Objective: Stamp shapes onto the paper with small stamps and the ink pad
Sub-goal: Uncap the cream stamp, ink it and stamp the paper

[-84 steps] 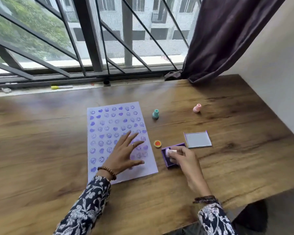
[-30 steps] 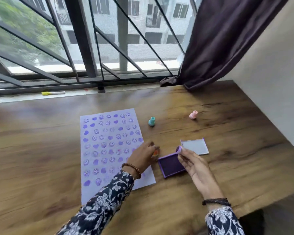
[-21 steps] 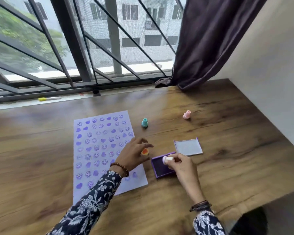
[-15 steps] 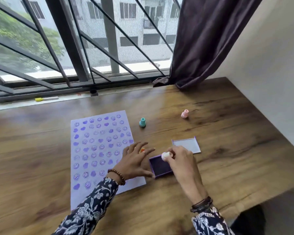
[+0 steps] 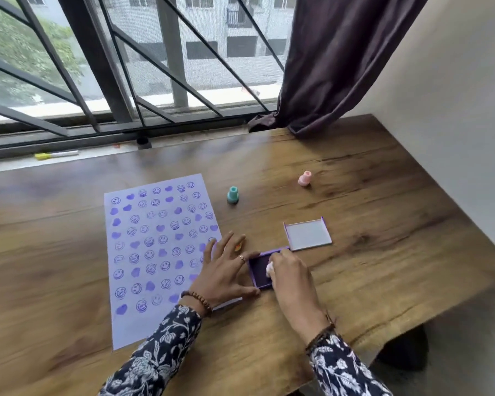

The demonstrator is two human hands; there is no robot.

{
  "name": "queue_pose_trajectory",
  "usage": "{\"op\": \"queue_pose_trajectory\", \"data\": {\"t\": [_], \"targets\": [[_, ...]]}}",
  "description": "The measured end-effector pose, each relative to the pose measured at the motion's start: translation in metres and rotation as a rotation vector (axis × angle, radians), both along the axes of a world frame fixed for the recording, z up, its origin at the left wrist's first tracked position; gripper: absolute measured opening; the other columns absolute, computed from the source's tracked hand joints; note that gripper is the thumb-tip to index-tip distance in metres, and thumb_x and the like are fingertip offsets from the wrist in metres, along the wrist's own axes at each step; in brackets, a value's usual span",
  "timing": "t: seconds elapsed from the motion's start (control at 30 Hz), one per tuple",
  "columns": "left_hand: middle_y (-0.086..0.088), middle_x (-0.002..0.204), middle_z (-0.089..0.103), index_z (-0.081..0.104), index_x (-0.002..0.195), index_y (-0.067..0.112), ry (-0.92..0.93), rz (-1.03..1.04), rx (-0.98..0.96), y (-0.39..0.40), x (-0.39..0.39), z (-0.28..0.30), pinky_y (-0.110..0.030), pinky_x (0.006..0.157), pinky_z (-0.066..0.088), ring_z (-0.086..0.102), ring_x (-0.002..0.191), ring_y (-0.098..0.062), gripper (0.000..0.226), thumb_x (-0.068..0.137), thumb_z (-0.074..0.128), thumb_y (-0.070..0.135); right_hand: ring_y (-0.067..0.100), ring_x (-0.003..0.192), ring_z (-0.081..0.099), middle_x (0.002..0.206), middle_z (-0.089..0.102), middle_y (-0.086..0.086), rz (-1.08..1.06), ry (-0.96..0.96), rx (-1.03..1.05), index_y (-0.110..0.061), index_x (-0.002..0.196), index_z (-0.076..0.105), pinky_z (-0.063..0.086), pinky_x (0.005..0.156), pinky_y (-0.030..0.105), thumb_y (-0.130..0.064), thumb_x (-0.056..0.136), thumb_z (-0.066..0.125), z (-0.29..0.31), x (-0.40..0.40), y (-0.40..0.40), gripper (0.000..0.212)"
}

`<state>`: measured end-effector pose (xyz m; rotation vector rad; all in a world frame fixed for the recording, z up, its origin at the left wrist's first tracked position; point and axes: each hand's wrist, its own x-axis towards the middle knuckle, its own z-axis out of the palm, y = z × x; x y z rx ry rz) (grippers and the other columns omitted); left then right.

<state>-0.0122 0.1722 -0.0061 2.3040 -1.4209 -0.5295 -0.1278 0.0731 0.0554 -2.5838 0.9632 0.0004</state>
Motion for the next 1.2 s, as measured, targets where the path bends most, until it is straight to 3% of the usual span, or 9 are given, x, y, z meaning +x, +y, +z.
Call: {"op": "queue_pose_trajectory", "data": {"t": [0.17, 0.23, 0.3, 0.4, 0.47, 0.57, 0.73, 0.9, 1.2], "targets": [[0.003, 0.155, 0.002, 0.016, 0.137, 0.042, -0.026, -0.002, 0.031, 0.020, 0.004, 0.008, -0.042, 0.110, -0.015, -0.016, 0.133, -0.006, 0.096, 0.050, 0.031, 0.078, 0.032, 0.092, 0.060, 0.099, 0.064, 0.013, -0.002, 0.043, 0.081, -0.006, 0.087, 0.064, 0.045, 0.074, 0.036, -0.012, 0.081, 0.057, 0.007, 0.002, -0.009, 0.011], [0.001, 0.154, 0.014, 0.020, 0.135, 0.043, -0.072, 0.010, -0.063, 0.083, 0.033, 0.008, -0.038, 0.108, -0.018, -0.011, 0.134, -0.007, 0.086, 0.056, 0.037, 0.074, 0.030, 0.082, 0.060, 0.087, 0.066, 0.011, -0.110, -0.048, 0.151, -0.008, 0.078, 0.066, 0.046, 0.069, 0.036, -0.014, 0.075, 0.063, 0.018, 0.017, 0.037, 0.007], [0.000, 0.151, 0.025, 0.028, 0.131, 0.042, -0.115, 0.031, -0.100, 0.094, 0.039, 0.001, -0.035, 0.106, -0.019, -0.006, 0.134, -0.008, 0.078, 0.061, 0.041, 0.072, 0.025, 0.075, 0.060, 0.078, 0.067, 0.007, -0.249, -0.182, 0.219, -0.011, 0.078, 0.068, 0.042, 0.063, 0.033, -0.018, 0.074, 0.067, 0.022, 0.011, 0.040, 0.008], [0.013, 0.151, 0.009, 0.021, 0.134, 0.047, -0.063, 0.044, -0.023, 0.112, 0.048, -0.006, -0.034, 0.106, -0.020, -0.015, 0.135, -0.006, 0.086, 0.057, 0.033, 0.082, 0.018, 0.072, 0.060, 0.076, 0.066, 0.004, -0.346, -0.287, 0.321, -0.019, 0.083, 0.069, 0.040, 0.061, 0.027, -0.022, 0.077, 0.068, 0.011, 0.016, 0.068, 0.007], [0.016, 0.150, 0.000, 0.010, 0.135, 0.048, -0.026, 0.037, 0.030, 0.120, 0.051, -0.013, -0.036, 0.106, -0.020, -0.018, 0.136, -0.006, 0.099, 0.047, 0.017, 0.094, 0.017, 0.075, 0.060, 0.082, 0.067, 0.005, -0.372, -0.321, 0.354, -0.019, 0.086, 0.069, 0.044, 0.065, 0.028, -0.023, 0.078, 0.067, 0.000, 0.024, 0.094, 0.009], [0.011, 0.154, 0.001, 0.005, 0.136, 0.045, -0.035, 0.037, 0.073, 0.113, 0.041, -0.009, -0.038, 0.105, -0.020, -0.012, 0.139, -0.014, 0.108, 0.041, 0.002, 0.095, 0.020, 0.082, 0.060, 0.088, 0.064, 0.005, -0.374, -0.318, 0.323, -0.017, 0.090, 0.068, 0.046, 0.072, 0.033, -0.022, 0.082, 0.062, -0.013, 0.024, 0.101, 0.012], [0.010, 0.155, 0.001, 0.008, 0.137, 0.046, -0.053, 0.061, 0.086, 0.099, 0.035, 0.004, -0.039, 0.103, -0.022, -0.007, 0.143, -0.019, 0.110, 0.039, 0.006, 0.094, 0.024, 0.084, 0.058, 0.092, 0.056, 0.002, -0.340, -0.269, 0.197, -0.017, 0.095, 0.064, 0.040, 0.068, 0.031, -0.023, 0.087, 0.054, -0.014, 0.023, 0.096, 0.015], [0.010, 0.155, -0.002, 0.006, 0.137, 0.046, -0.101, 0.081, 0.081, 0.095, 0.037, 0.007, -0.040, 0.103, -0.022, -0.008, 0.143, -0.018, 0.094, 0.050, 0.012, 0.081, 0.026, 0.085, 0.060, 0.101, 0.060, 0.009, -0.242, -0.187, 0.011, -0.009, 0.100, 0.061, 0.038, 0.066, 0.028, -0.020, 0.090, 0.048, -0.011, 0.035, 0.096, 0.019], [0.008, 0.155, 0.007, 0.014, 0.138, 0.043, -0.071, 0.086, -0.016, 0.096, 0.036, -0.002, -0.033, 0.098, -0.032, -0.007, 0.142, -0.017, 0.089, 0.056, 0.019, 0.078, 0.028, 0.095, 0.059, 0.106, 0.060, 0.012, -0.122, -0.027, -0.037, -0.006, 0.103, 0.059, 0.044, 0.079, 0.033, -0.018, 0.088, 0.053, -0.007, 0.044, 0.083, 0.020]]}}
